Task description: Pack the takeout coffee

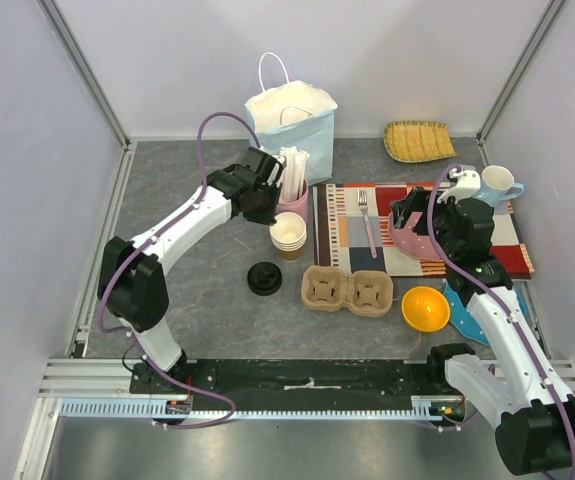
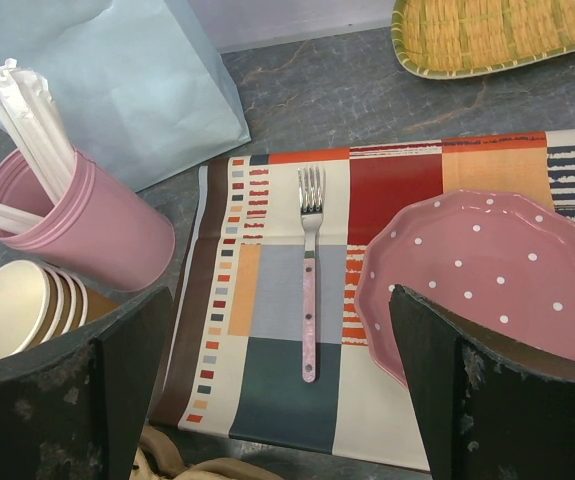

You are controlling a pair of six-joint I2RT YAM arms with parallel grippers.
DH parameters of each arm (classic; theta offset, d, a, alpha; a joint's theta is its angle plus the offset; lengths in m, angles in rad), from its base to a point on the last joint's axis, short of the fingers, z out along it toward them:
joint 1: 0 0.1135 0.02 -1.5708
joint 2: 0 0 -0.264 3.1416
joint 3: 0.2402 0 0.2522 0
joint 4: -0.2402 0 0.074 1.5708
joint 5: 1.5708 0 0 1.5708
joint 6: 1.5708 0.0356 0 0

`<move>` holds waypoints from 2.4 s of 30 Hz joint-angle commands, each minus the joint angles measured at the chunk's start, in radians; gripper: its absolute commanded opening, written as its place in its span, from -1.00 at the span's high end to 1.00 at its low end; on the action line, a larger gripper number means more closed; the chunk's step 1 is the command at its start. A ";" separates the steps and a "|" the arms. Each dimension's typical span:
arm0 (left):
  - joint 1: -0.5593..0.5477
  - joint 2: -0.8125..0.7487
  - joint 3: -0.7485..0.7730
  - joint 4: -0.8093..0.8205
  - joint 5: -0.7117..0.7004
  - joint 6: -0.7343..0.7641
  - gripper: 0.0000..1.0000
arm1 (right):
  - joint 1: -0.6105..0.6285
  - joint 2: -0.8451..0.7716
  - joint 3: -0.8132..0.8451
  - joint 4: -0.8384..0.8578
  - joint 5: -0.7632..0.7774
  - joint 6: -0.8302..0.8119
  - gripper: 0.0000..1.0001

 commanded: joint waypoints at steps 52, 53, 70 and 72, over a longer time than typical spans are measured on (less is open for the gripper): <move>0.038 -0.104 -0.037 0.047 0.304 -0.076 0.95 | 0.495 0.527 0.324 -0.048 0.024 0.201 -0.29; 0.038 -0.106 -0.040 0.047 0.298 -0.076 0.95 | 0.502 0.544 0.345 -0.066 0.036 0.200 -0.09; 0.038 -0.107 -0.036 0.050 0.313 -0.041 0.96 | 0.577 0.762 0.543 -0.222 0.145 0.080 0.48; 0.038 -0.106 -0.037 0.050 0.310 -0.038 0.96 | 0.578 0.758 0.549 -0.226 0.154 0.078 0.55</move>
